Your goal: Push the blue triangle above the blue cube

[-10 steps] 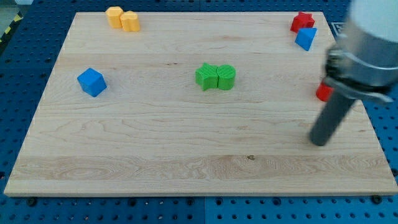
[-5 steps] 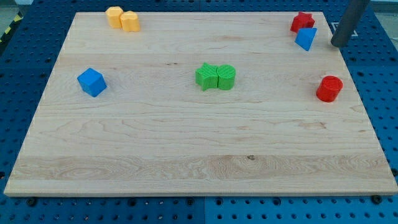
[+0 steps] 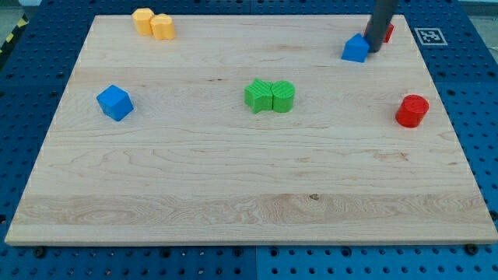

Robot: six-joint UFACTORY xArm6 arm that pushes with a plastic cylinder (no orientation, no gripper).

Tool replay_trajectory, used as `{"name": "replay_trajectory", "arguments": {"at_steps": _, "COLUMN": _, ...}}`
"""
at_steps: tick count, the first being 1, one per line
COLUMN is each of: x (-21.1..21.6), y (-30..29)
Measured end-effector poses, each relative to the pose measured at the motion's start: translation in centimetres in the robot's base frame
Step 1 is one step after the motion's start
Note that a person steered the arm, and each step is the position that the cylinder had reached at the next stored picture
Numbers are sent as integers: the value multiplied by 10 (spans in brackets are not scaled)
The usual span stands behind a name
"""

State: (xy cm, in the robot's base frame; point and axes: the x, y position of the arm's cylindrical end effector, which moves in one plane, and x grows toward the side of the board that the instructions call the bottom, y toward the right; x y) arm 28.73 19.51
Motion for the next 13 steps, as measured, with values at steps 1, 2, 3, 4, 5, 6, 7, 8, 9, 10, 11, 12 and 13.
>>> {"name": "replay_trajectory", "arguments": {"at_steps": 1, "x": 0, "y": -37}}
{"name": "replay_trajectory", "arguments": {"at_steps": 2, "x": 0, "y": -70}}
{"name": "replay_trajectory", "arguments": {"at_steps": 3, "x": 14, "y": -79}}
{"name": "replay_trajectory", "arguments": {"at_steps": 4, "x": 29, "y": -79}}
{"name": "replay_trajectory", "arguments": {"at_steps": 5, "x": 29, "y": -96}}
{"name": "replay_trajectory", "arguments": {"at_steps": 6, "x": 37, "y": -104}}
{"name": "replay_trajectory", "arguments": {"at_steps": 7, "x": 47, "y": -104}}
{"name": "replay_trajectory", "arguments": {"at_steps": 8, "x": 49, "y": -105}}
{"name": "replay_trajectory", "arguments": {"at_steps": 9, "x": 65, "y": -105}}
{"name": "replay_trajectory", "arguments": {"at_steps": 10, "x": 71, "y": -105}}
{"name": "replay_trajectory", "arguments": {"at_steps": 11, "x": 71, "y": -114}}
{"name": "replay_trajectory", "arguments": {"at_steps": 12, "x": 71, "y": -130}}
{"name": "replay_trajectory", "arguments": {"at_steps": 13, "x": 71, "y": -150}}
